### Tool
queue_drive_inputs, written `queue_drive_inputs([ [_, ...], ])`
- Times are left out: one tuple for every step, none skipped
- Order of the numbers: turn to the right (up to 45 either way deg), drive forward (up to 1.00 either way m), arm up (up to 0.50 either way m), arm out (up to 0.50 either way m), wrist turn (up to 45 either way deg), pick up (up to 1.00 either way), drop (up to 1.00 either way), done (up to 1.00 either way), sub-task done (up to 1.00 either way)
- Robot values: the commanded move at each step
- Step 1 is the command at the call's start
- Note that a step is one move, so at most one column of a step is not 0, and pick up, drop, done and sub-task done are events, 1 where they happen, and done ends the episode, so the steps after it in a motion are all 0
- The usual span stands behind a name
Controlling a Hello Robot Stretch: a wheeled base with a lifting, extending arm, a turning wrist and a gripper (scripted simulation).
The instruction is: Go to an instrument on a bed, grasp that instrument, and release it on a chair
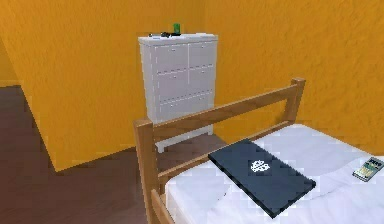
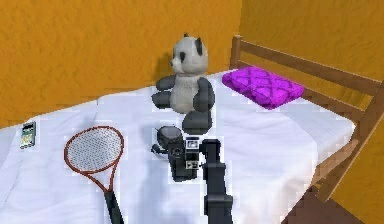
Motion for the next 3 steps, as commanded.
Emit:
queue_drive_inputs([
  [0.0,0.00,0.20,0.00,0.0,0.00,0.00,0.00,0.00],
  [0.0,0.00,0.00,0.00,-45.0,0.00,0.00,0.00,0.00],
  [0.0,0.00,0.00,0.00,-45.0,0.00,0.00,0.00,0.00],
])
